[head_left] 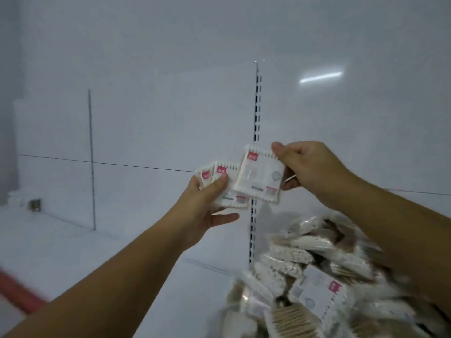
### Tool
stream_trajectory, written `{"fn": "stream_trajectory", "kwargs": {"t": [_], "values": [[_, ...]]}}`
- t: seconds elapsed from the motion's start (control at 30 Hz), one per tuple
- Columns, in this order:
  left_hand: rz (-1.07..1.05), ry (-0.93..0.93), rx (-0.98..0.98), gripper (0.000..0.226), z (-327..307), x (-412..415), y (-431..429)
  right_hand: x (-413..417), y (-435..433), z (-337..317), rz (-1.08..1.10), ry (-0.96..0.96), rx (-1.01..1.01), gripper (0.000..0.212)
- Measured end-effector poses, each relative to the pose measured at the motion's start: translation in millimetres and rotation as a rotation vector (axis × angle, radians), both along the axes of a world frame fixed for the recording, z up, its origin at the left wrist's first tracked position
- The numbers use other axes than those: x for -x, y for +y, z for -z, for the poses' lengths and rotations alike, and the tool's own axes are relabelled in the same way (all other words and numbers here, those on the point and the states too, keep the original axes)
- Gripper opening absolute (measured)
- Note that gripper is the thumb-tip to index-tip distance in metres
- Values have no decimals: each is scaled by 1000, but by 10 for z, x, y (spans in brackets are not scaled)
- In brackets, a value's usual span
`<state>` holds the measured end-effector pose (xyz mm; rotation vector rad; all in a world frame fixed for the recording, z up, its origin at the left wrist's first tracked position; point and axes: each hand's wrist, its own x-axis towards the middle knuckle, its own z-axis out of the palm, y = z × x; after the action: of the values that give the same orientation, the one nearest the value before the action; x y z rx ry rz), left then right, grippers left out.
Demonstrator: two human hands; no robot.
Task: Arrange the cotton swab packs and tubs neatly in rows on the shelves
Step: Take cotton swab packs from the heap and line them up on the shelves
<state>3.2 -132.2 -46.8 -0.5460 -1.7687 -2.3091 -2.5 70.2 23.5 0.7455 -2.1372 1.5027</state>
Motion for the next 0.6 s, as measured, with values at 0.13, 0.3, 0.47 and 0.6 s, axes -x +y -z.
{"fn": "stream_trajectory", "kwargs": {"t": [0.13, 0.3, 0.47, 0.6], "values": [[-83, 2, -49, 57, 430, -292, -1070, 87, -1393, 387, -110, -99, -159, 43], [-206, -68, -117, 61, 801, -672, -2397, 68, -2888, 795, -235, -124, -179, 45], [-371, -128, -179, 62, 1062, -906, -3480, 15, -4127, 1179, -399, -191, -167, 46], [-449, -176, -238, 63, 1299, -868, -4205, 215, -4906, 1484, -594, -327, -225, 29]]}}
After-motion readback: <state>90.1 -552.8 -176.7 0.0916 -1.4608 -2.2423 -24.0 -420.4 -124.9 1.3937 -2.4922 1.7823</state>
